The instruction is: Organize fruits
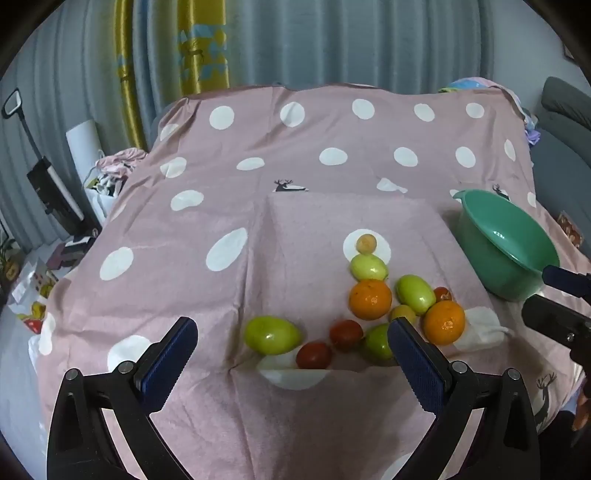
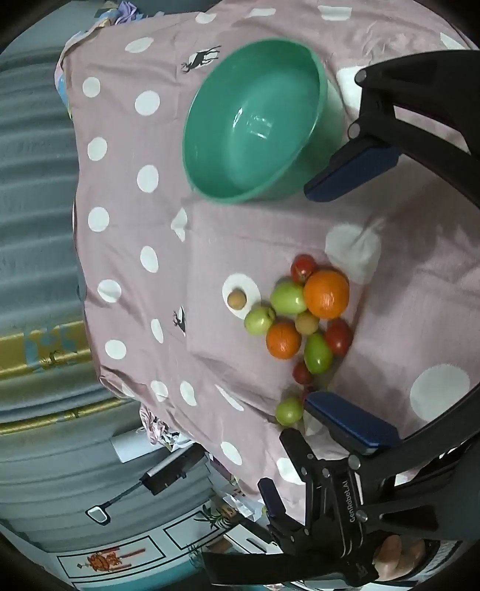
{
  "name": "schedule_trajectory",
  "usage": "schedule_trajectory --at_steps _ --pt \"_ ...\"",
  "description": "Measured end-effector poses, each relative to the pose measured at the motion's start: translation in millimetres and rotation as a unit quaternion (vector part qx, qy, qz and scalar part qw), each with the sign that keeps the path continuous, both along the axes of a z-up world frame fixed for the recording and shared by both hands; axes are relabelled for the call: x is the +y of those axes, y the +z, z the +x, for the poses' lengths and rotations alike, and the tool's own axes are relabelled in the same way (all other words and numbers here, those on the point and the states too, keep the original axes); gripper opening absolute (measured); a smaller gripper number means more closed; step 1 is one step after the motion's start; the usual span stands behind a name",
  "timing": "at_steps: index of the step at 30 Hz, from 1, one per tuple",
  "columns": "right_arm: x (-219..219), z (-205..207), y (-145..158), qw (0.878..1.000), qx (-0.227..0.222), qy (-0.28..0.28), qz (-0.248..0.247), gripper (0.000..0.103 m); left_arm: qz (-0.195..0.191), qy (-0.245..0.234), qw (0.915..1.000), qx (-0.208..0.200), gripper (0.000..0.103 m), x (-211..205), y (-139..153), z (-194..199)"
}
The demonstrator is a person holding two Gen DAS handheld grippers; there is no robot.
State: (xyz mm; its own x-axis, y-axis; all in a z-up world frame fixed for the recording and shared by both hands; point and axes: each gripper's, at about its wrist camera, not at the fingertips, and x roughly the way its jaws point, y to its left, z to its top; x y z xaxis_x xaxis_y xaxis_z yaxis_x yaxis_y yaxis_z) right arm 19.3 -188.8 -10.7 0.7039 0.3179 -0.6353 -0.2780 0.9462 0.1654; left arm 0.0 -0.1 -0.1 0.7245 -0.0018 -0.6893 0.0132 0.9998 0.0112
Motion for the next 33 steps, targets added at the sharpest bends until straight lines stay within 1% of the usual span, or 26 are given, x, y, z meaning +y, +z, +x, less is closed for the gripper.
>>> schedule_trajectory --at_steps 7,9,16,24,27,33 --pt "7.2 1.9 -4.3 1.0 0.005 0.011 -0.014 0.103 -0.004 0.0 1.0 -0.002 0.102 -2.4 -0.4 -1.7" --pt "7.4 1.5 -4.7 1.0 0.005 0.012 -0.011 0.103 -0.004 -0.002 1.0 -0.001 0.102 -10.8 -3.1 -3.3" --pt "5.3 2.7 -5.8 1.0 0.001 0.008 -0.007 0.103 -0.02 -0.012 0.9997 -0.002 0.102 -4.1 -4.3 1.5" --pt "5.8 4.2 -7.1 1.0 0.001 0.007 -0.007 0.103 -0.017 -0.016 0.9997 -0.003 0.102 -1.6 -5.0 4.7" --pt "5.0 4.6 -8.3 1.0 0.0 0.007 -0.008 0.103 -0.001 -0.019 0.9998 0.001 0.102 -2.6 -5.7 7.4" --pt "5.2 8.1 -11.3 1.0 0.004 0.009 -0.007 0.103 -0.014 -0.025 0.9996 -0.006 0.102 -2.6 -10.3 9.5"
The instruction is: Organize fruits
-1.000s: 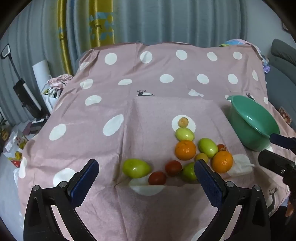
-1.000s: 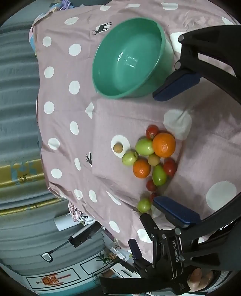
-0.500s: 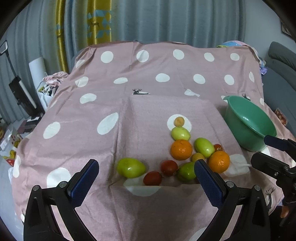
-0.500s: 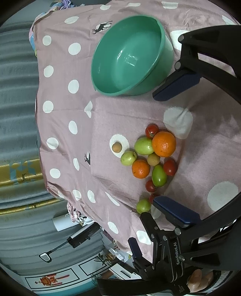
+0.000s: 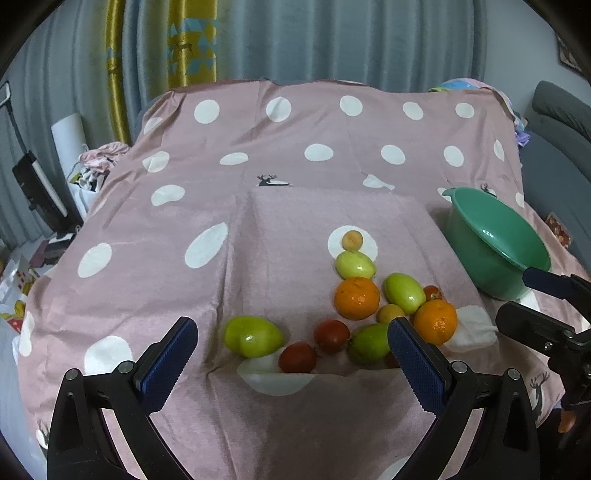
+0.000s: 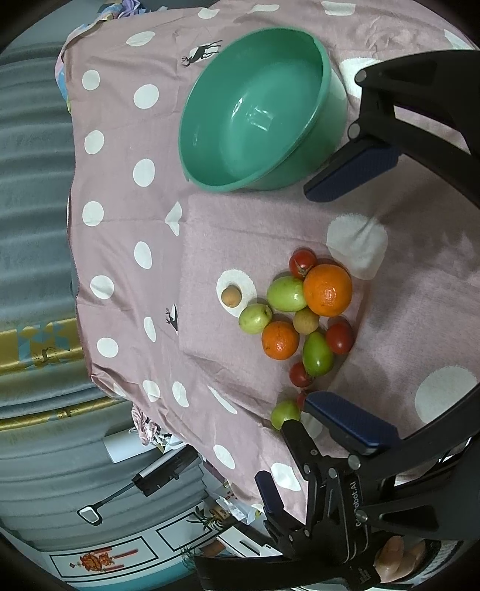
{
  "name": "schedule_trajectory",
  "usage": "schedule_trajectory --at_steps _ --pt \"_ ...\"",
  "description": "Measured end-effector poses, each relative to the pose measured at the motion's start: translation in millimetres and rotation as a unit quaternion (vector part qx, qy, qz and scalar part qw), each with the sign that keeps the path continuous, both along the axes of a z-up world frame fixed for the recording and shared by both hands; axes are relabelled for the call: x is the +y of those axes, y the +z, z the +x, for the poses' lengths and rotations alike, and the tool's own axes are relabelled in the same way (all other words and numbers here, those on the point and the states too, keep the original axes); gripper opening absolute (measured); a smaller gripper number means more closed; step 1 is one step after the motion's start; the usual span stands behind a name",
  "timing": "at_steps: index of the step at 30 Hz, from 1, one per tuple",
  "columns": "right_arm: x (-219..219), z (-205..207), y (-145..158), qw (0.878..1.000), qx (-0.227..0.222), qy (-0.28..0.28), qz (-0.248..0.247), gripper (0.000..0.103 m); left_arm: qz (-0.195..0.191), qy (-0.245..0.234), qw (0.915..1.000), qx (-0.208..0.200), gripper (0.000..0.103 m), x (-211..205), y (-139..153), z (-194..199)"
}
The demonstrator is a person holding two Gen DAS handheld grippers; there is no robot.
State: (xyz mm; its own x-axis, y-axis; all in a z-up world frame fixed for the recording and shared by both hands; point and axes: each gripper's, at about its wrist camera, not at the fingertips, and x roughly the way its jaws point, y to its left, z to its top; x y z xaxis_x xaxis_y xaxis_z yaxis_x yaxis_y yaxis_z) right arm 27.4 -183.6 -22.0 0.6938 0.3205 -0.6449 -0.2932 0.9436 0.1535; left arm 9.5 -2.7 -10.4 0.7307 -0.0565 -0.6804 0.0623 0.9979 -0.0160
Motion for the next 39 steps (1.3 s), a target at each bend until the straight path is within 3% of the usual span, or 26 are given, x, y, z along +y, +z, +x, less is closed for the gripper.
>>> schedule_trajectory --at_steps 16,24,29,33,36,39 --pt "-4.3 13.9 -14.9 1.0 0.012 -0.001 0.002 0.103 -0.067 -0.039 0.9969 0.012 0.102 -3.6 -3.2 15.9" --pt "-12.9 23.0 -30.0 1.0 0.03 0.002 0.001 0.102 -0.133 -0.103 0.9854 0.027 0.102 4.0 -11.6 20.5" --pt "-9.2 27.4 -40.5 0.999 0.043 0.028 -0.005 0.096 -0.124 -0.122 0.9841 0.036 0.102 6.1 -16.4 19.3" --pt "-6.9 35.0 -50.3 0.997 0.062 0.04 -0.004 0.08 -0.113 -0.125 0.9843 0.051 0.101 5.9 -21.0 22.4" --pt "-6.1 40.8 -57.2 0.996 0.072 0.044 -0.007 0.077 -0.106 -0.127 0.9842 0.063 0.099 6.6 -23.2 28.7" --pt "-4.3 46.8 -61.9 0.996 0.077 0.049 -0.012 0.073 -0.113 -0.134 0.9819 0.073 0.09 8.5 -24.2 35.5"
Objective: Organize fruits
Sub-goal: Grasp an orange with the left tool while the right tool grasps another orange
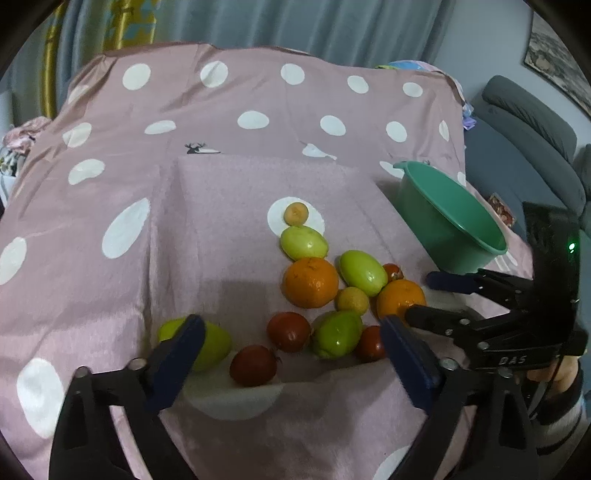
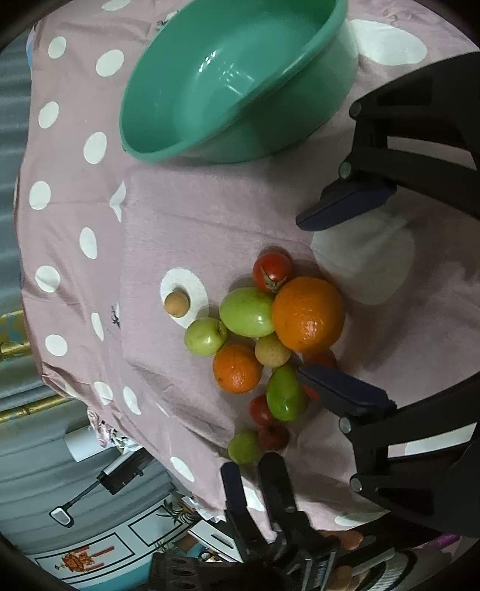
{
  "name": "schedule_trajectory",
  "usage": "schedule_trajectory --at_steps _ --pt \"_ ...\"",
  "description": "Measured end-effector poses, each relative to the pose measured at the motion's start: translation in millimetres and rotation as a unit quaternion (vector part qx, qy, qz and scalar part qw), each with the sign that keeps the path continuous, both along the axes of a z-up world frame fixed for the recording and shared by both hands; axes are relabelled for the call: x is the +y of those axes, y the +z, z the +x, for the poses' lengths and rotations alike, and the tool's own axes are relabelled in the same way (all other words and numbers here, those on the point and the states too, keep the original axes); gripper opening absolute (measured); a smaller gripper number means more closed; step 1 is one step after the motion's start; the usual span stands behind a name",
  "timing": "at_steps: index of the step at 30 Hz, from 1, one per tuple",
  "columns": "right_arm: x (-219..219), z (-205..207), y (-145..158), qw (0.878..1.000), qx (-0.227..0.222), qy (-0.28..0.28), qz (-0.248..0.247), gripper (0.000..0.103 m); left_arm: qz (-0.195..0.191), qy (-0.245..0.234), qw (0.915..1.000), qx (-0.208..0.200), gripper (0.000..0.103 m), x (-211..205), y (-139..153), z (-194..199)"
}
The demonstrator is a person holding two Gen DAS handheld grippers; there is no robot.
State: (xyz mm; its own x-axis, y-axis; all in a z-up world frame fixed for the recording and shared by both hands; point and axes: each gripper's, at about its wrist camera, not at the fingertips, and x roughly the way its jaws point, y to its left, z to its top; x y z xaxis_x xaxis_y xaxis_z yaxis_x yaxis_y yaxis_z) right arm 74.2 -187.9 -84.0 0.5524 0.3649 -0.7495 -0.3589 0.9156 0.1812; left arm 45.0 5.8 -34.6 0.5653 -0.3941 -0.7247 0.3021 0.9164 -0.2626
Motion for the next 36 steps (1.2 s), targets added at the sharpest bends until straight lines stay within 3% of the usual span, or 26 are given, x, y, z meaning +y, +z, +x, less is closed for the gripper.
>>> schedule_trajectory --at_steps 8,12,18,20,29,36 --pt "9.5 12.9 -3.1 1.0 0.013 0.02 -0.017 0.067 0.018 -0.023 0.9996 0.005 0.089 -10.1 0.0 22.4" --pt "15.3 17.4 -8.2 0.999 0.022 0.036 -0.027 0.059 0.039 -0.044 0.9981 0.015 0.088 -28.9 -4.9 32.8" --pt "19.4 20.2 -13.1 0.998 0.028 0.046 -0.028 0.054 0.063 -0.041 0.9965 0.038 0.079 -42.4 -15.2 47.6" --pt "20.3 21.0 -13.2 0.998 0.03 0.051 -0.028 0.052 0.069 -0.038 0.9959 0.045 0.067 -43.6 -19.6 52.3" --pt "24.7 22.3 -15.1 0.997 0.029 0.063 -0.037 0.049 0.07 -0.047 0.9944 0.064 0.05 -51.6 -32.1 61.0" --pt "24.9 21.5 -15.2 0.997 0.028 0.062 -0.039 0.049 0.072 -0.049 0.9945 0.059 0.045 -53.7 -35.4 61.8"
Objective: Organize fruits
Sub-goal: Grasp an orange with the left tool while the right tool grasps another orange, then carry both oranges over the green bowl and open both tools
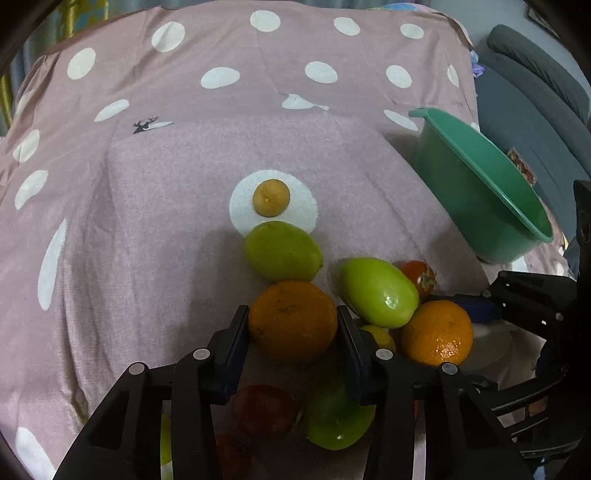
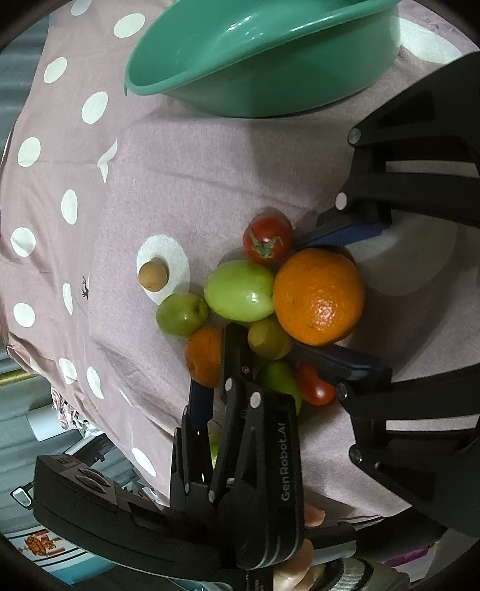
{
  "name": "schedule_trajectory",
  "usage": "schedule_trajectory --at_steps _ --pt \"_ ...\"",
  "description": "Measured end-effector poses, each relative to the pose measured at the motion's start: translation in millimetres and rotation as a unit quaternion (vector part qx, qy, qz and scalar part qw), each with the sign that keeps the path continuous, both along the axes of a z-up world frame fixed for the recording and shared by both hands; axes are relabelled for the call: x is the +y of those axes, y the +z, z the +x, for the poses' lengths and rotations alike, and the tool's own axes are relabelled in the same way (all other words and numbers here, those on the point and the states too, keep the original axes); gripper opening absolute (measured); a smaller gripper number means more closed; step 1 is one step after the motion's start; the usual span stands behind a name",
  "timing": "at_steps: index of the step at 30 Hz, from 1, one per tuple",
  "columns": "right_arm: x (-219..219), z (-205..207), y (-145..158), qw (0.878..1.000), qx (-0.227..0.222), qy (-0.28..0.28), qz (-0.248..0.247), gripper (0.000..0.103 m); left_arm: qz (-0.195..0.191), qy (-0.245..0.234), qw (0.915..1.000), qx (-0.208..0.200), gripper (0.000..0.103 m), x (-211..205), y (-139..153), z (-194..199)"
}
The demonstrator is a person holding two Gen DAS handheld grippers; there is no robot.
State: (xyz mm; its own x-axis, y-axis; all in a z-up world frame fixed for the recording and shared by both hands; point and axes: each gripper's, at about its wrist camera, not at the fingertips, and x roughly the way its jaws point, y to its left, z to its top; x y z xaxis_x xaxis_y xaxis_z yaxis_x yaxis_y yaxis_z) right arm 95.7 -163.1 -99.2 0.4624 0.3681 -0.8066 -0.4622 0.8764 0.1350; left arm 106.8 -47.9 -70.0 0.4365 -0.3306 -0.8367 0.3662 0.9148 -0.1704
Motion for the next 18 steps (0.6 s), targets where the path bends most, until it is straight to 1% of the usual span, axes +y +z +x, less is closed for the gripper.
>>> schedule_trajectory --at_steps 5,10,15,18 --pt "-0.6 -1.4 -0.1 1.0 -0.001 -0.001 0.002 0.048 0.001 0.002 1.0 -0.006 0.045 0.4 0.9 -3.6" --pt "-2.6 -2.8 1.0 1.0 0.002 -0.002 0.01 0.048 0.002 0.006 0.9997 -0.023 0.045 2.0 11.4 -9.3" --pt "-7.7 -7.6 5.6 0.999 0.001 -0.008 0.034 0.048 0.009 0.012 0.9988 -0.047 0.045 3.5 26.0 -16.4" --pt "-10.9 -12.8 12.0 0.999 -0.008 -0.009 0.051 0.048 0.016 0.018 0.9978 -0.062 0.045 3.8 33.1 -20.7"
